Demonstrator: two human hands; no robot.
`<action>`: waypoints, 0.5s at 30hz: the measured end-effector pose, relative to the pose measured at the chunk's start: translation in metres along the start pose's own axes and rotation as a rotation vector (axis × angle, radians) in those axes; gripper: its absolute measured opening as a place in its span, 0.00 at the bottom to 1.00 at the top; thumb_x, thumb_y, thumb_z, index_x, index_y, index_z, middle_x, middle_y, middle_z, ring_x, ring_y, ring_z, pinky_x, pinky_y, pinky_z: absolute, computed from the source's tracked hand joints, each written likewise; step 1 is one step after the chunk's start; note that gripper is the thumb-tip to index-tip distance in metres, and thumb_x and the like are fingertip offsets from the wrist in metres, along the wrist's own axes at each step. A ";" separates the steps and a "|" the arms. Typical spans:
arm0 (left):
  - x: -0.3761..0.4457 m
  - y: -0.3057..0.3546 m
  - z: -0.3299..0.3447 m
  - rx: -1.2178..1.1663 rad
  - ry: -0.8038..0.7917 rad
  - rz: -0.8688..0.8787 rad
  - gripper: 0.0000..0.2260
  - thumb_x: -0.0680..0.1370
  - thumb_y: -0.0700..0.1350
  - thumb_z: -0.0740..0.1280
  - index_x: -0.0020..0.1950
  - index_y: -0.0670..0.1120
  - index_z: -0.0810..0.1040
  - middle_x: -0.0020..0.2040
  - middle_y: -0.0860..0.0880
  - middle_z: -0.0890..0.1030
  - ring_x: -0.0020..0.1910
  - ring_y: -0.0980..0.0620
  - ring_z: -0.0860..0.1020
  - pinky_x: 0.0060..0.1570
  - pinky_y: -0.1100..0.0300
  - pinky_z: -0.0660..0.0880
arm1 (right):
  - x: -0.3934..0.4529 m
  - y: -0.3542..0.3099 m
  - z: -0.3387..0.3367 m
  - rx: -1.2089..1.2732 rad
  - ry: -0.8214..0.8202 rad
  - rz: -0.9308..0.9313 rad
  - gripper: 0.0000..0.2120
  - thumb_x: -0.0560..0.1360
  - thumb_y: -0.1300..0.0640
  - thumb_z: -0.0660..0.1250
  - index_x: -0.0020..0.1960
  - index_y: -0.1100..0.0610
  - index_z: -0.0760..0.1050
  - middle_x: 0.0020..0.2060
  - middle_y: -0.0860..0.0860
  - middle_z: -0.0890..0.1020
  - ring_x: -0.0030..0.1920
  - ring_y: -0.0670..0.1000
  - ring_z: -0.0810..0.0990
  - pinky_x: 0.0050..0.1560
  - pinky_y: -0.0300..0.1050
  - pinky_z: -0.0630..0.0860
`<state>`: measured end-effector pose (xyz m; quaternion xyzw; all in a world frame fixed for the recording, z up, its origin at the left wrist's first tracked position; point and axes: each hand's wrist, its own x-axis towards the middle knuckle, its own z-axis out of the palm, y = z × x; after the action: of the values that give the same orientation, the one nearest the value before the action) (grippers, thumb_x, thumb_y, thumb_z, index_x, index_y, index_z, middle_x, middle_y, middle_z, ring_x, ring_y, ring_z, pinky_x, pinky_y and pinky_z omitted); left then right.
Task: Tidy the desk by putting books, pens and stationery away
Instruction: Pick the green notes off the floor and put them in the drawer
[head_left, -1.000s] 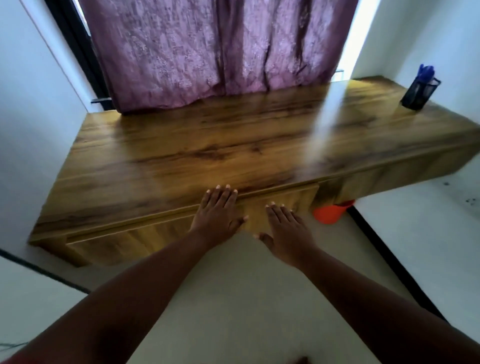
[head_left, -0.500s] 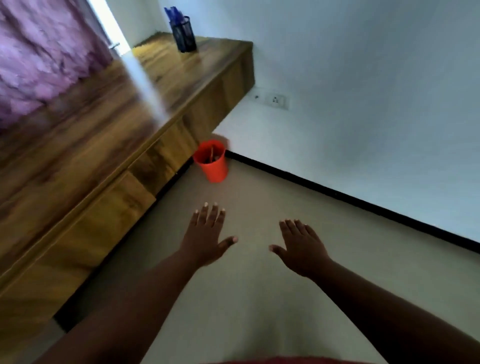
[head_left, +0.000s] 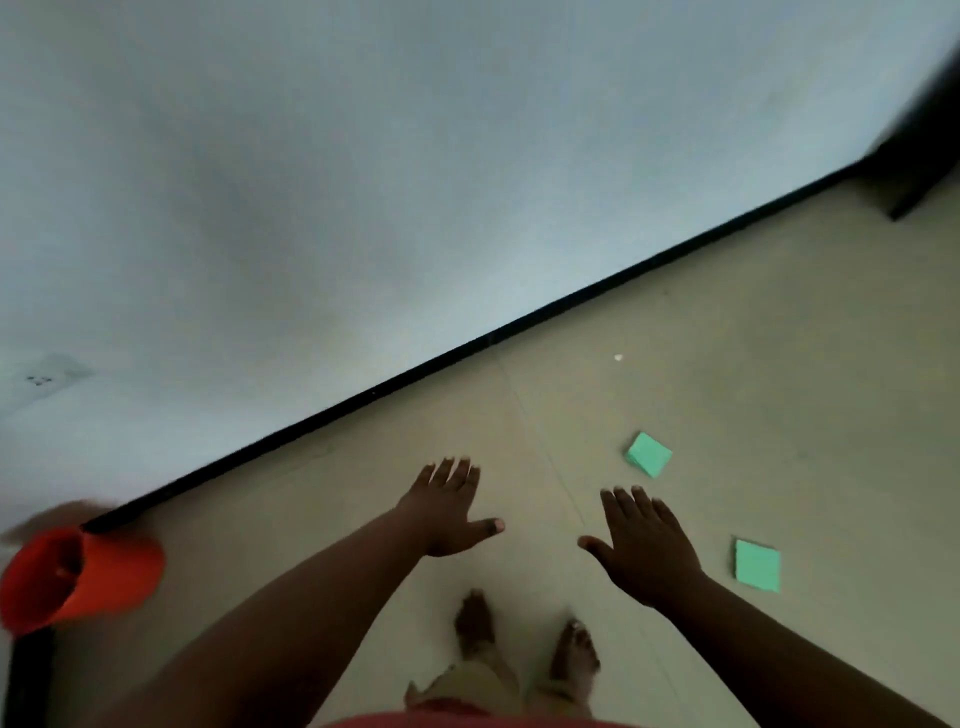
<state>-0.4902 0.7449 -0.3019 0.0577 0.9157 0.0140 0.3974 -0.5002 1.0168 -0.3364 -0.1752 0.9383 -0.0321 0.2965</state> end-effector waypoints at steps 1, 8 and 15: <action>0.018 0.016 -0.011 0.049 -0.018 0.061 0.42 0.75 0.71 0.45 0.78 0.44 0.38 0.78 0.44 0.38 0.77 0.45 0.38 0.74 0.48 0.38 | -0.007 0.018 0.003 0.035 0.005 0.076 0.62 0.54 0.27 0.15 0.77 0.56 0.48 0.77 0.55 0.55 0.77 0.56 0.50 0.74 0.53 0.50; 0.111 0.124 -0.080 0.395 -0.065 0.449 0.44 0.75 0.71 0.47 0.78 0.42 0.41 0.79 0.42 0.43 0.78 0.43 0.42 0.75 0.47 0.40 | -0.068 0.101 0.015 0.138 0.041 0.552 0.63 0.54 0.28 0.14 0.76 0.56 0.52 0.75 0.53 0.61 0.76 0.56 0.55 0.73 0.53 0.55; 0.177 0.196 -0.122 0.635 -0.038 0.592 0.43 0.75 0.70 0.48 0.78 0.42 0.43 0.79 0.42 0.45 0.78 0.43 0.44 0.75 0.47 0.42 | -0.094 0.132 0.020 0.353 -0.016 0.844 0.38 0.76 0.33 0.42 0.77 0.57 0.48 0.77 0.51 0.55 0.77 0.53 0.50 0.74 0.49 0.51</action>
<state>-0.6800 0.9625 -0.3330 0.4373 0.8112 -0.1561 0.3554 -0.4580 1.1743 -0.3237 0.2754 0.9055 -0.0665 0.3159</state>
